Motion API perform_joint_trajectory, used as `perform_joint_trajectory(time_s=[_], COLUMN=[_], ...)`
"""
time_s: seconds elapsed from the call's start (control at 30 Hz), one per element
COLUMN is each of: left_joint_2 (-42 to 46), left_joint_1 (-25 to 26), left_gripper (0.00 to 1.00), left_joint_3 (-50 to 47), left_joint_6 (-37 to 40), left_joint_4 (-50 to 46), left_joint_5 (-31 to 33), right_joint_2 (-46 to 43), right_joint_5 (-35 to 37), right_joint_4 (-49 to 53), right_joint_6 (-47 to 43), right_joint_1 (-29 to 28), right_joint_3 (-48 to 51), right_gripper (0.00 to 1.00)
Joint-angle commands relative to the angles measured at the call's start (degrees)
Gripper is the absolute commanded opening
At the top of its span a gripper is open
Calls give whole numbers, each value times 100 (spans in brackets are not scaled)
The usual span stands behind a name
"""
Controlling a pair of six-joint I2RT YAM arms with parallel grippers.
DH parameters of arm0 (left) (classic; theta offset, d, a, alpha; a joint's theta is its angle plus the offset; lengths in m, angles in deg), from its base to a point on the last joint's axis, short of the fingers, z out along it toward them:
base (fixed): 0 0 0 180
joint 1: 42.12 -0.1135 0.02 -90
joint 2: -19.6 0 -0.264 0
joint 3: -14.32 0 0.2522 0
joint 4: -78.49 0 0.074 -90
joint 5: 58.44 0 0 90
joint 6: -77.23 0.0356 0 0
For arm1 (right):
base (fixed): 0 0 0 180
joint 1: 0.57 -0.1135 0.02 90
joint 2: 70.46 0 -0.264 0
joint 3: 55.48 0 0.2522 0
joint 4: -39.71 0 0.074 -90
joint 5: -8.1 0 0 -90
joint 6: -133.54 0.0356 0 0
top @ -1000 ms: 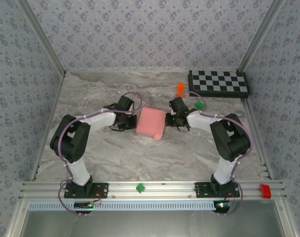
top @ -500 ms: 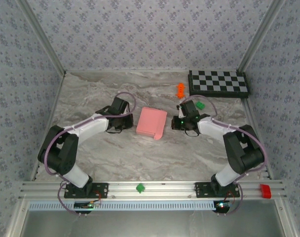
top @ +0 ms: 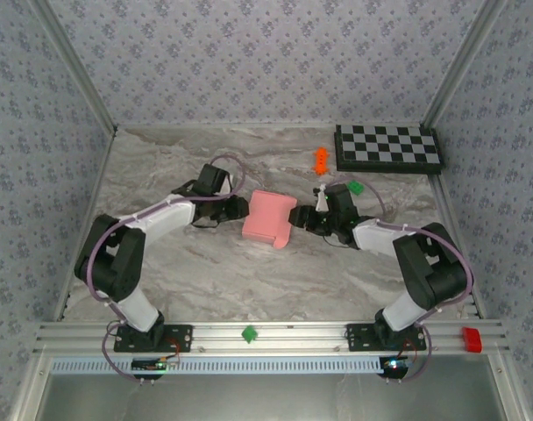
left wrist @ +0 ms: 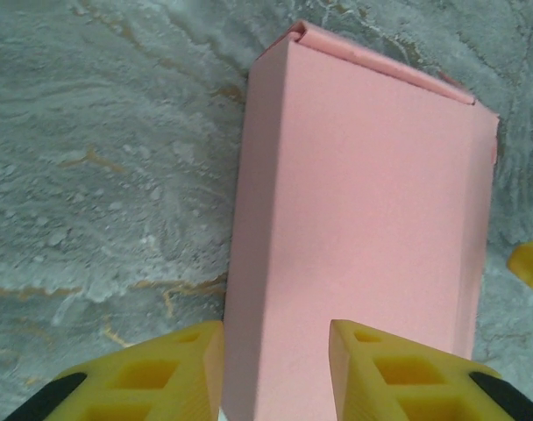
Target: Fold the paper box
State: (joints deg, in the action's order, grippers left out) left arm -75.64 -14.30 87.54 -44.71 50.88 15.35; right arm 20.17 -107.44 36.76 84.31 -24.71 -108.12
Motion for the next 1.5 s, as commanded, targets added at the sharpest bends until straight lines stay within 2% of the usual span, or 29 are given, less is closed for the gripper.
perform_joint_trajectory(time_s=[0.0, 0.37, 0.7, 0.93, 1.2, 1.33, 1.47], left_joint_2=[-217, -499, -801, -912, -1018, -1023, -1022], left_joint_1=[-120, -180, -183, -204, -250, -260, -260], left_gripper=[36, 48, 48, 46, 39, 39, 40], left_joint_3=[172, 203, 269, 268, 198, 132, 57], left_joint_6=[85, 126, 149, 123, -30, -115, -229], left_joint_4=[190, 592, 712, 730, 884, 1004, 1178], left_joint_5=[-392, -843, -1176, -1245, -1381, -1442, -1557], right_joint_2=[177, 643, 1031, 1156, 1351, 1189, 750], right_joint_5=[-235, -309, -693, -939, -1269, -1208, -979], right_joint_4=[-591, -800, -1211, -1405, -1761, -1996, -1749], right_joint_6=[352, 431, 597, 643, 764, 848, 680], right_joint_1=[-45, -100, -143, -176, -204, -228, -246], right_joint_3=[30, -121, -278, -376, -461, -377, -324], right_gripper=[55, 59, 60, 51, 47, 44, 44])
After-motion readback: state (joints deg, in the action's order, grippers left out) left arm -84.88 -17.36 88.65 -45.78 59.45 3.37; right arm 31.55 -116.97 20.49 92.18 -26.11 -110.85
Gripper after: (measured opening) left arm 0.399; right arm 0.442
